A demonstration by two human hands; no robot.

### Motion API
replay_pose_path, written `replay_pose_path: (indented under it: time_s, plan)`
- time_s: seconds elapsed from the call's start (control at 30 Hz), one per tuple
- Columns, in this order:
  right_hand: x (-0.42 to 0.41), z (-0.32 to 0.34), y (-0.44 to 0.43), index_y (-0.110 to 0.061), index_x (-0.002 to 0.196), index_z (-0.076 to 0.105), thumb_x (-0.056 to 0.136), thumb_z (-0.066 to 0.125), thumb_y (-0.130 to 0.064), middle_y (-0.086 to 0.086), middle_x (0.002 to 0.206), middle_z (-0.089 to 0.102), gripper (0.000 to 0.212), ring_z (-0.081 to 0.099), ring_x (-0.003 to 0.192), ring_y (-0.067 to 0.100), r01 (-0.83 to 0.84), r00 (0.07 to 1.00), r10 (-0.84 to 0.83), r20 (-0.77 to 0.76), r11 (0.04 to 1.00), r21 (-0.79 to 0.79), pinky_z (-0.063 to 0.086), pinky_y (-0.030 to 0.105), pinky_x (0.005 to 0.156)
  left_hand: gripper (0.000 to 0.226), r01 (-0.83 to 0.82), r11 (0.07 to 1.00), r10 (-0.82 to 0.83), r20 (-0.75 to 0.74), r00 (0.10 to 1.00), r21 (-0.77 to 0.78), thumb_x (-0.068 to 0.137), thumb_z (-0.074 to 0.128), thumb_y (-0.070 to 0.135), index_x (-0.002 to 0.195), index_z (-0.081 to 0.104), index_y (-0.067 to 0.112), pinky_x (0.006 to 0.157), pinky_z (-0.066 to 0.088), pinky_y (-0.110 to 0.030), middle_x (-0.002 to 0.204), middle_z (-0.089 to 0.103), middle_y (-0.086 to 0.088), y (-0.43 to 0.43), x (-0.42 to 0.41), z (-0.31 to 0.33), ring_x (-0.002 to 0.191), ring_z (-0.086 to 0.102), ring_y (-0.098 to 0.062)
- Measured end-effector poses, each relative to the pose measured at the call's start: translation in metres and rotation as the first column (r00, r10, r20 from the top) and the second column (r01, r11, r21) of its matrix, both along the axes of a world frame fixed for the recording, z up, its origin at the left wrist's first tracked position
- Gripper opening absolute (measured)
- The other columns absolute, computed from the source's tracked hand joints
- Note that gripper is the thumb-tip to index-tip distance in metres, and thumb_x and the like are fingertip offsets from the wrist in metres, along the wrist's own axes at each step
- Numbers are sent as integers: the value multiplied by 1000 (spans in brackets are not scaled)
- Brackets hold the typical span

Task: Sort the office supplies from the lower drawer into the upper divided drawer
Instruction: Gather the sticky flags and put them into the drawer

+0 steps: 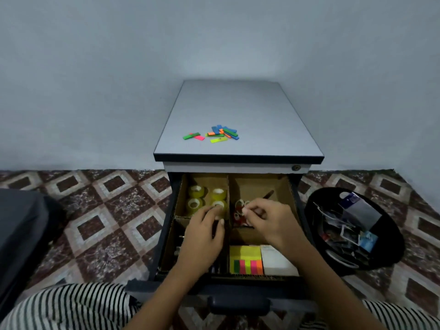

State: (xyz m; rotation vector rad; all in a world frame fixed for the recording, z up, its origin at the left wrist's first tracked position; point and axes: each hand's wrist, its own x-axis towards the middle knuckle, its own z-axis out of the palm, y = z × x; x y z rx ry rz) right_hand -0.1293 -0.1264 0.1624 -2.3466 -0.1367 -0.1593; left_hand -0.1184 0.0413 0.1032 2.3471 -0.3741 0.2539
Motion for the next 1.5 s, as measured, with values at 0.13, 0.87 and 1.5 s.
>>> replay_pose_path:
  time_s: [0.13, 0.87, 1.5]
  plan:
    - [49, 34, 12, -17, 98, 69, 93, 56, -23, -10, 87, 63, 15, 56, 83, 1, 48, 992, -47, 120, 999, -4, 44, 15, 76, 29, -9, 998, -2, 202, 979, 57, 91, 55, 20, 118, 63, 11, 91, 47, -33, 119, 58, -6, 8, 43, 24, 111, 54, -20]
    - [158, 31, 15, -8, 139, 43, 96, 40, -17, 13, 132, 39, 44, 39, 118, 28, 117, 993, -95, 69, 826, -551, 36, 33, 96, 41, -148, 761, 29, 195, 980, 631, 100, 30, 35, 122, 53, 11, 92, 37, -40, 135, 44, -10, -12, 150, 79, 122, 41, -28]
    - [134, 17, 7, -6, 123, 56, 98, 47, -24, 10, 120, 54, 32, 49, 109, 21, 121, 951, 59, 304, 832, -542, 46, 32, 89, 29, -116, 824, -97, 340, 935, 555, 98, 41, 19, 121, 55, 10, 87, 39, -35, 122, 55, -9, -4, 134, 73, 111, 50, -25]
